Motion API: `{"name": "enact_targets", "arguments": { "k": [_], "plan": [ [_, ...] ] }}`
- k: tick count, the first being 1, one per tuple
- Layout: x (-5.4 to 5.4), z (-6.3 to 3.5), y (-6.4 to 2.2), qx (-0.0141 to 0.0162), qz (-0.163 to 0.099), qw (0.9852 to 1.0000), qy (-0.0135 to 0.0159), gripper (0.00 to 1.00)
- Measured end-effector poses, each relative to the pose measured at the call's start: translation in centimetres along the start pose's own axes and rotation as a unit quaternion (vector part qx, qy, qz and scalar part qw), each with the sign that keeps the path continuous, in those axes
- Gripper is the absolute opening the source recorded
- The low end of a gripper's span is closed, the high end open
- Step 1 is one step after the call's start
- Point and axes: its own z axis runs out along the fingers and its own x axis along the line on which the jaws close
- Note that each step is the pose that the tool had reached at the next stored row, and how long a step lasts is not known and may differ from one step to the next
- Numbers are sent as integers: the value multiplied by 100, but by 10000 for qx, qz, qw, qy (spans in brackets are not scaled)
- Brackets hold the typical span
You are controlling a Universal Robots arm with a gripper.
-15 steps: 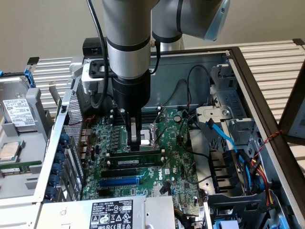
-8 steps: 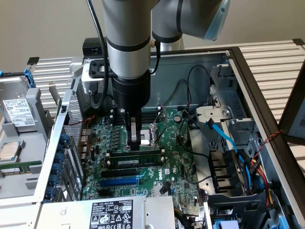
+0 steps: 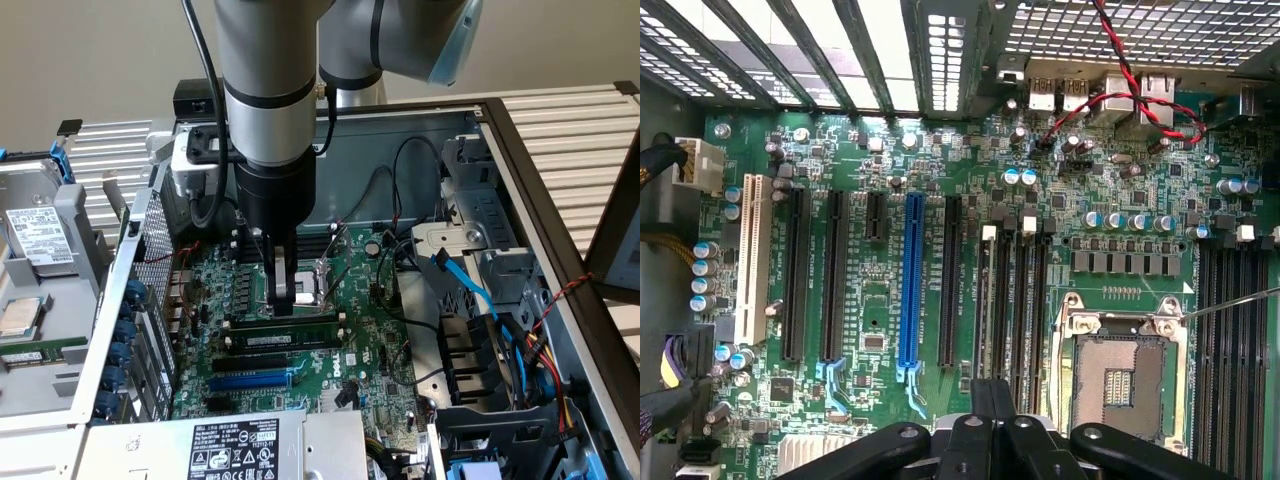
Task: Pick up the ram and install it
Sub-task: 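Press down the ram until it locks into place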
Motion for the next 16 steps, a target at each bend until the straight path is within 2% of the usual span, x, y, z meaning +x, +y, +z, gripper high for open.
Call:
{"name": "enact_targets", "arguments": {
  "k": [10,14,16],
  "plan": [
    [0,0,0,0,11,10000,0,11],
    [0,0,0,11,250,9997,12,11],
    [0,0,-1,17,388,9992,9,11]
  ]
}}
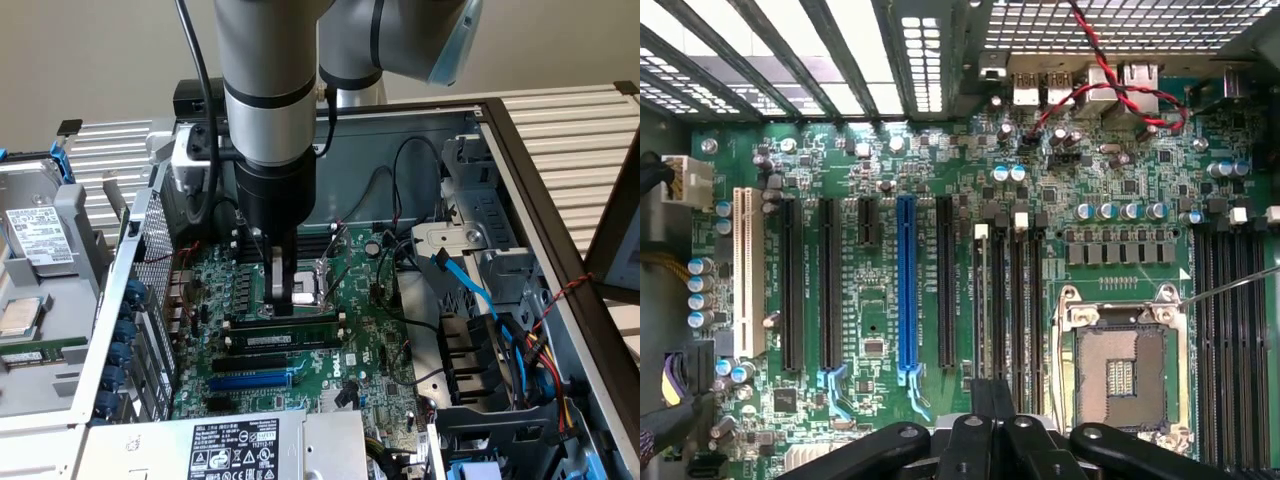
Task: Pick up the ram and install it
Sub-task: 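Press down the ram until it locks into place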
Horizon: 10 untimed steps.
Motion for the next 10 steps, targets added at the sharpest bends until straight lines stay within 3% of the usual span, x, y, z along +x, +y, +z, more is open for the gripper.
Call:
{"name": "enact_targets", "arguments": {
  "k": [5,10],
  "plan": [
    [0,0,0,16,383,9993,-9,11],
    [0,0,1,32,778,9970,-19,11]
  ]
}}
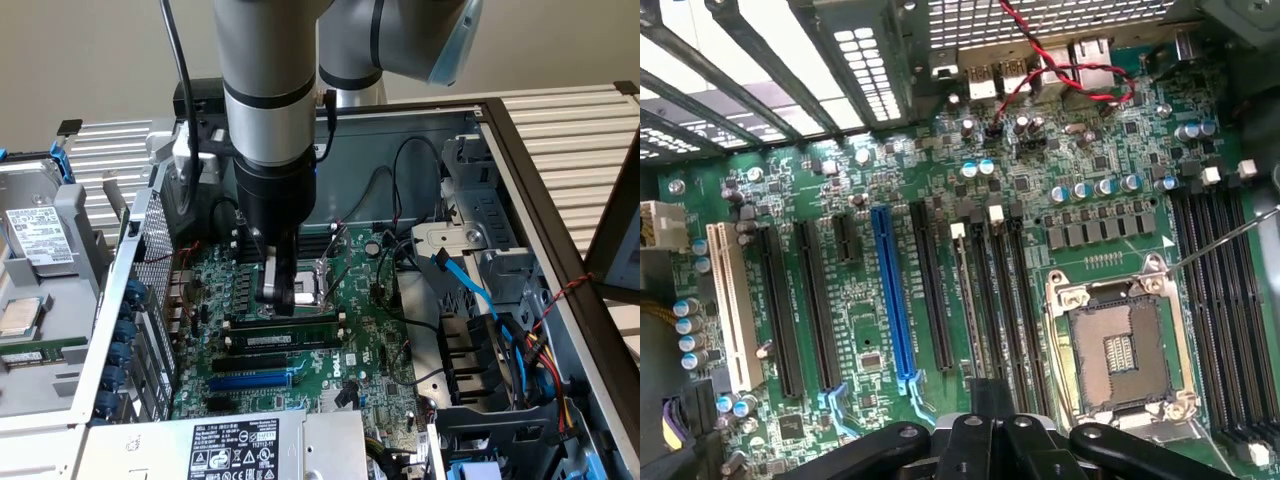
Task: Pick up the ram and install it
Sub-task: 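Press down the ram until it locks into place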
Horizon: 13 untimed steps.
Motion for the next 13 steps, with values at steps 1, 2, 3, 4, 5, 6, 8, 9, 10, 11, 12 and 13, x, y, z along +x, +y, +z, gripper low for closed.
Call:
{"name": "enact_targets", "arguments": {
  "k": [1,2,3,4,5,6,8,9,10,11,12,13],
  "plan": [
    [0,0,0,3,82,10000,-2,11],
    [0,0,0,7,161,9999,-4,11],
    [0,0,0,10,247,9997,-6,11],
    [0,0,0,13,333,9994,-9,11],
    [0,0,0,17,416,9991,-10,11],
    [0,0,0,20,499,9988,-12,11],
    [0,0,0,27,668,9978,-17,11],
    [0,0,0,30,752,9972,-19,11],
    [0,0,0,34,835,9965,-21,11],
    [0,0,0,37,926,9957,-23,11],
    [0,0,0,41,1008,9949,-25,11],
    [0,0,0,44,1086,9941,-27,11]
  ]
}}
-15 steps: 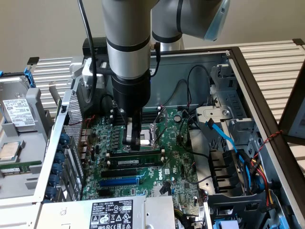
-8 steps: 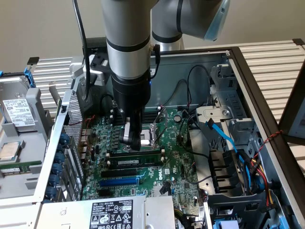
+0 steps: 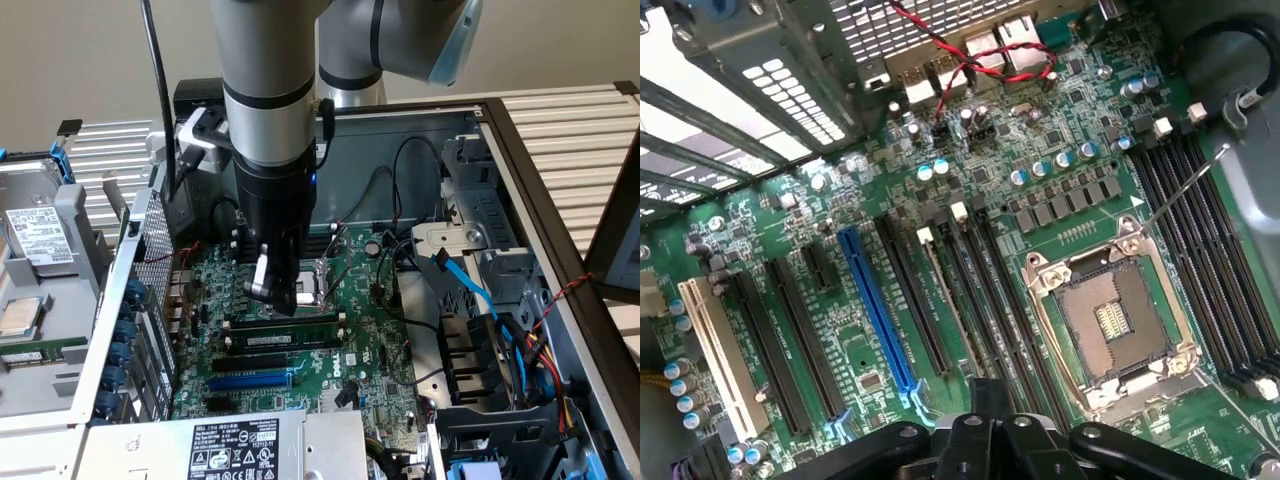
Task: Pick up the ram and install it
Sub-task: 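Press down the ram until it locks into place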
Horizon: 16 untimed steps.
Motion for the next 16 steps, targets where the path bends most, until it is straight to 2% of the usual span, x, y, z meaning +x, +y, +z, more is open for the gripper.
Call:
{"name": "enact_targets", "arguments": {
  "k": [4,8,12,16],
  "plan": [
    [0,0,0,14,343,9994,-9,11],
    [0,-1,0,27,676,9977,-16,11],
    [0,0,0,41,1014,9948,-24,11],
    [0,0,0,54,1347,9909,-33,11]
  ]
}}
